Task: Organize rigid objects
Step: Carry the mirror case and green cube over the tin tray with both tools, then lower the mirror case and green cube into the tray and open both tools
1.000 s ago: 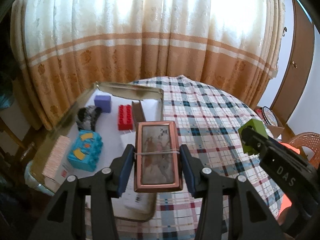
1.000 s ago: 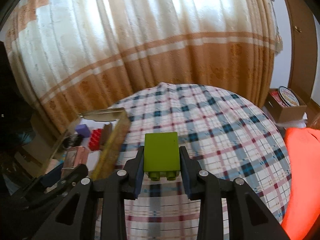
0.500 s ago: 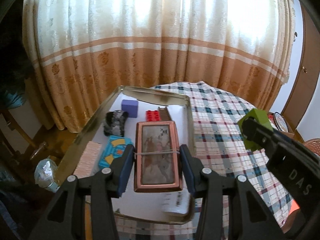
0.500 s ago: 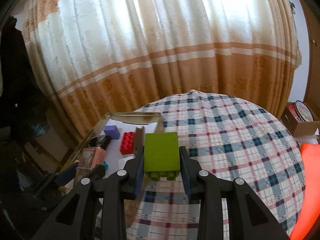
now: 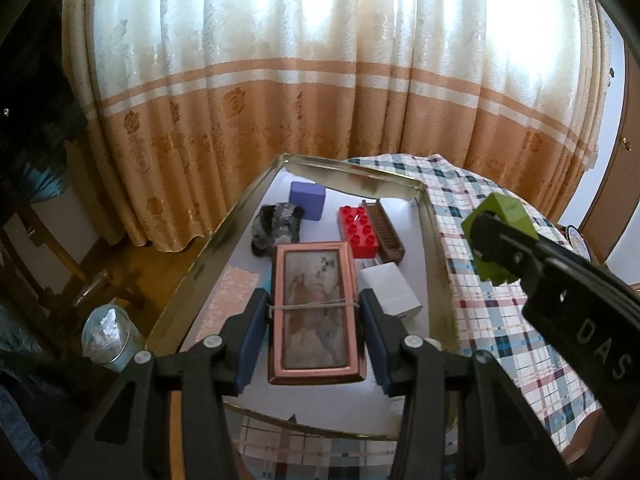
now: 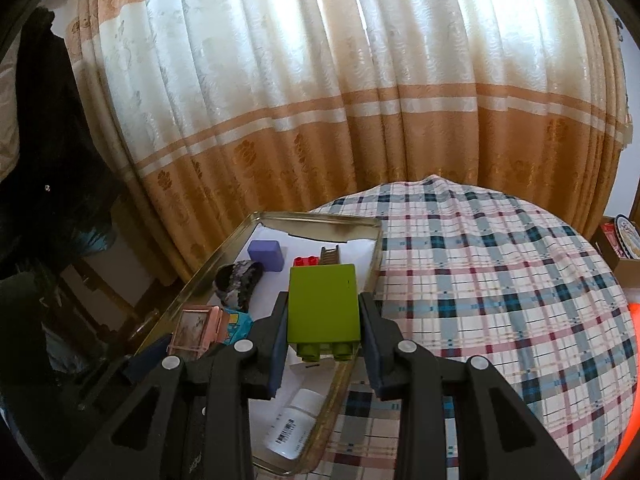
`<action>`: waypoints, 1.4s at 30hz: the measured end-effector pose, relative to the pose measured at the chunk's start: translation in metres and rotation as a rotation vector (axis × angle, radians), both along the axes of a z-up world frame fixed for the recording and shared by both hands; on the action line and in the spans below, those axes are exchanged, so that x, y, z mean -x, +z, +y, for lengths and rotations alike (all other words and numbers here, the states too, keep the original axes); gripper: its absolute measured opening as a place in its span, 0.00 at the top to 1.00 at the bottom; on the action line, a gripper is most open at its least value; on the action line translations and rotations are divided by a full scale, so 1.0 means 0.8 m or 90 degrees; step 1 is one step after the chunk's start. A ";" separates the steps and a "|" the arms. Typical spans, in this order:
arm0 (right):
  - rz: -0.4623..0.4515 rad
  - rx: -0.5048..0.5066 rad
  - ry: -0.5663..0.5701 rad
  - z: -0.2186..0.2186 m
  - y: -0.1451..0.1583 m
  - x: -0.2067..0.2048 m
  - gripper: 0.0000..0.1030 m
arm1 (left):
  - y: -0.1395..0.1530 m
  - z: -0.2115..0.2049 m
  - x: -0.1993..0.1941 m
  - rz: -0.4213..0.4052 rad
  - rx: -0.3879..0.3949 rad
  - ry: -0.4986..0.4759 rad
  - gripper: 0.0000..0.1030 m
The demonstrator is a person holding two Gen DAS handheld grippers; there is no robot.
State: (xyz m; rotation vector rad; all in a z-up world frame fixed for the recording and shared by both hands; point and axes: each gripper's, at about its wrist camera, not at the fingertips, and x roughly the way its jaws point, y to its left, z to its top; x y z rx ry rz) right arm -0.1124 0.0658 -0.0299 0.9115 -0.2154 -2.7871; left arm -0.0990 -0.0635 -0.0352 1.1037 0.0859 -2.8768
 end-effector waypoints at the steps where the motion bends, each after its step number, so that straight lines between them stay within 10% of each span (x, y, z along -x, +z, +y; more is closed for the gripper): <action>1: 0.000 0.000 0.002 -0.002 0.000 0.001 0.66 | 0.000 -0.001 0.000 -0.001 0.001 0.000 0.56; 42: -0.098 -0.045 0.064 -0.048 -0.046 0.098 0.66 | -0.032 -0.003 0.030 -0.048 0.056 -0.015 0.56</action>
